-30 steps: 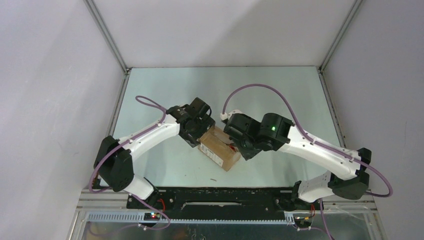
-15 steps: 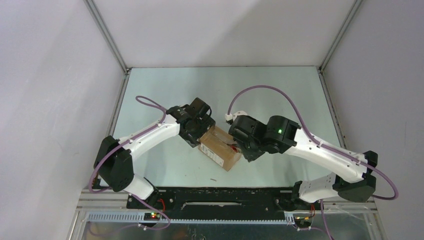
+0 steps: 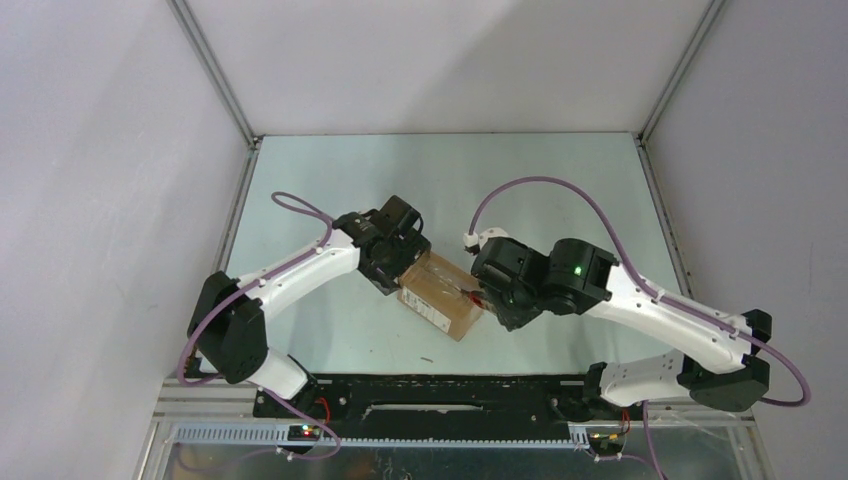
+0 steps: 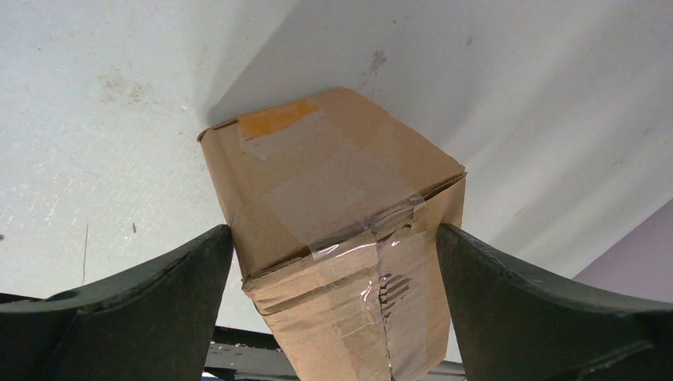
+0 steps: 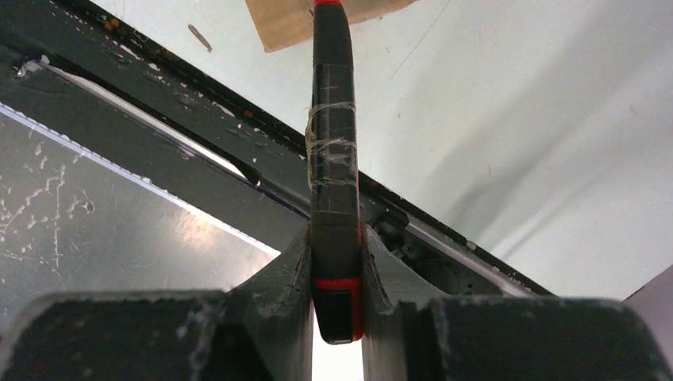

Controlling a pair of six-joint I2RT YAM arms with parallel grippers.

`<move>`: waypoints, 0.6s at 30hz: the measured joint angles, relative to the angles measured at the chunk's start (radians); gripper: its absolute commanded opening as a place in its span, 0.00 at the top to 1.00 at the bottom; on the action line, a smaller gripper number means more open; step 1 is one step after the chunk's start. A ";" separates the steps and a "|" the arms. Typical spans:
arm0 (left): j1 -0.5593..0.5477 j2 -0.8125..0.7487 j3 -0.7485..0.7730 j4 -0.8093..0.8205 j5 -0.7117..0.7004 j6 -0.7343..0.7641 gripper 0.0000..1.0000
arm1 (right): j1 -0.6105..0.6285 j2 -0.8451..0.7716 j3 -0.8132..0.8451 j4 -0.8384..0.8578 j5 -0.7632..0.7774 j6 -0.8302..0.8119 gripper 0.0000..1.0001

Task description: Unpack the express box

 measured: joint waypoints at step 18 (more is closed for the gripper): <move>0.000 0.000 0.000 0.003 -0.003 0.011 0.00 | 0.015 -0.046 -0.038 -0.041 -0.007 -0.002 1.00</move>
